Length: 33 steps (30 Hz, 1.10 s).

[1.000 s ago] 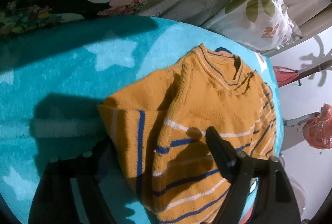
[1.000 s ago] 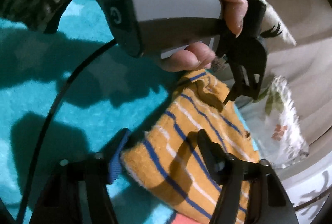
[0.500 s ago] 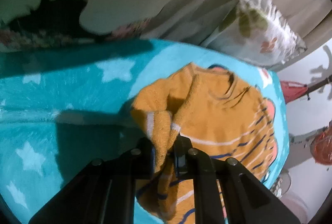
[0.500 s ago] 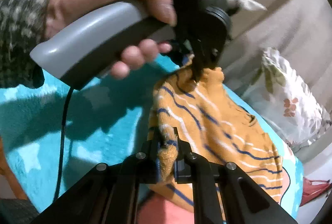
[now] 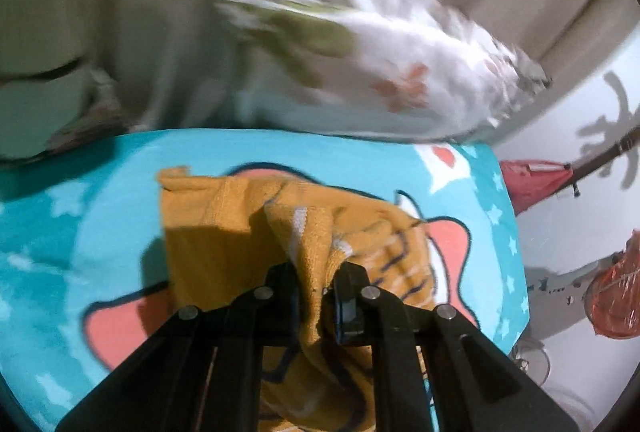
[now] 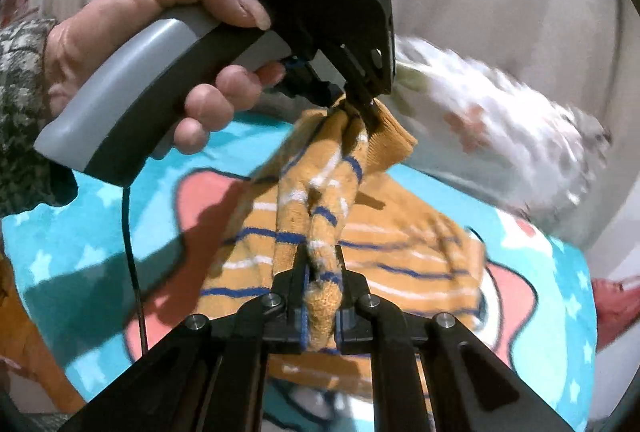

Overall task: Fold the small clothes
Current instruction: 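Lift the held edge and fold the sweater in half with both grippers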

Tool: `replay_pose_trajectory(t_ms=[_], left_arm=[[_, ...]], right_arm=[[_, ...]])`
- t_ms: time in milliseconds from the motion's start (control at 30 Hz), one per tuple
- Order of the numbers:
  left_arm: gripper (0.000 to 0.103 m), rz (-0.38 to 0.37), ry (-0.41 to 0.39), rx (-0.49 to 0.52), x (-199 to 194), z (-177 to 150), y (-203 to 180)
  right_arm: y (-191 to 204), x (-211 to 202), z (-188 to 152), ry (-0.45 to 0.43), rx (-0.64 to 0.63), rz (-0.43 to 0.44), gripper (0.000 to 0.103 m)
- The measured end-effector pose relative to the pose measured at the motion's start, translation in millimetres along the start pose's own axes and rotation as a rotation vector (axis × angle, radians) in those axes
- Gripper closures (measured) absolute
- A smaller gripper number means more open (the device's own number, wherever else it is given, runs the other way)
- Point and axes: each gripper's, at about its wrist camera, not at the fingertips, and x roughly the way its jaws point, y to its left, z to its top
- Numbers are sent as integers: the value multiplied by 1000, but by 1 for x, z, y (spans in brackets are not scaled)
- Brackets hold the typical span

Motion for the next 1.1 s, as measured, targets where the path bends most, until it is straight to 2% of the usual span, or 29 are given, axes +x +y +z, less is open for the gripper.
replay_pose_trajectory(t_ms=[200,433,567,600,633,667,700,900,1100], left_arm=[[92,1,59,55,52,-3,-62],[89,24,124,66,93,-14,-94],[85,38,108,53,78,-16,-94],[79,35,98,52,71,-17,-93],[64,21,80,42,58,-21,-91],[55,21,61,34,51,-24,-90],[44,38,30,25,39,-30,-89],[37,158,-37,20,-3,-82,-81],[37,215,-26,-71,-4,-127,-59]], right_arm=[[-63,0,-32,62,101,-36,94],[-97,12,-62,147,143,-1,94],[-113,20,-71,184,151,14,81],[-121,18,-73,189,175,41,71],[-130,15,-76,190,208,67,64],[-138,12,-78,187,237,80,54],[-151,7,-80,178,281,92,51],[-203,8,-78,181,412,107,49],[-240,30,-52,172,539,207,46]])
